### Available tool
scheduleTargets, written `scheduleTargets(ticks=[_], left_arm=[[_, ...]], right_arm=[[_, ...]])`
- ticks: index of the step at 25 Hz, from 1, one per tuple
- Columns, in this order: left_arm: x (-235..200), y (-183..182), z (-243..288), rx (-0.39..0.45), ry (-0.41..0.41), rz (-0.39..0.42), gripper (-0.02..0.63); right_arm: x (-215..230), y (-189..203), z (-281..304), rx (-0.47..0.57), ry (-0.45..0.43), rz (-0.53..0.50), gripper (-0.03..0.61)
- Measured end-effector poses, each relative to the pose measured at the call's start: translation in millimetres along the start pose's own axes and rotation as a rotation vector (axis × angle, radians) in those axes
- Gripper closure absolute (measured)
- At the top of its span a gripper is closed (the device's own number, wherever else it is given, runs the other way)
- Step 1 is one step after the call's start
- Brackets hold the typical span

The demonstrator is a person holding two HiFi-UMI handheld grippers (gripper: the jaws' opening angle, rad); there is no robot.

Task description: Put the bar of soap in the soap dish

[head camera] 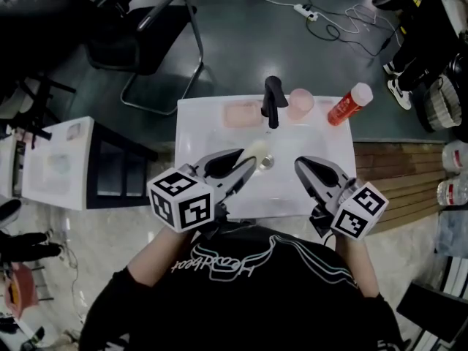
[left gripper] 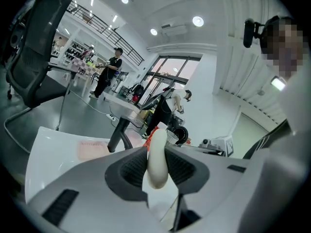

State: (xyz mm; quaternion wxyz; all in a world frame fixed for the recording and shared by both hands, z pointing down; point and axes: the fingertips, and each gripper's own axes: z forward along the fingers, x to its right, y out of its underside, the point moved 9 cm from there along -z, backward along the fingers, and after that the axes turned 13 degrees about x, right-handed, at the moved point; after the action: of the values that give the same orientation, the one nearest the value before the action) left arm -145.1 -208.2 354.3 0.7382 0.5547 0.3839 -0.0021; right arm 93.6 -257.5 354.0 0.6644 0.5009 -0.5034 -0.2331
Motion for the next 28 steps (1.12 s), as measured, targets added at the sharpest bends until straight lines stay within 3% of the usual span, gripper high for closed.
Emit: scheduleTargets(ticks=[14, 22, 28], left_arm=[[-48, -13, 23, -0.039, -0.038, 0.067, 0.489], [-84, -23, 44, -0.065, -0.065, 0.178, 0.489], [-104, -21, 66, -0.124, -0.073, 0.341, 0.489]], right_arm=[[16, 9, 16, -0.008, 0.019, 0.015, 0.546], [27, 16, 14, -0.015, 0.063, 0.038, 0.548], [36, 28, 10, -0.031, 0.093, 0.062, 0.546]])
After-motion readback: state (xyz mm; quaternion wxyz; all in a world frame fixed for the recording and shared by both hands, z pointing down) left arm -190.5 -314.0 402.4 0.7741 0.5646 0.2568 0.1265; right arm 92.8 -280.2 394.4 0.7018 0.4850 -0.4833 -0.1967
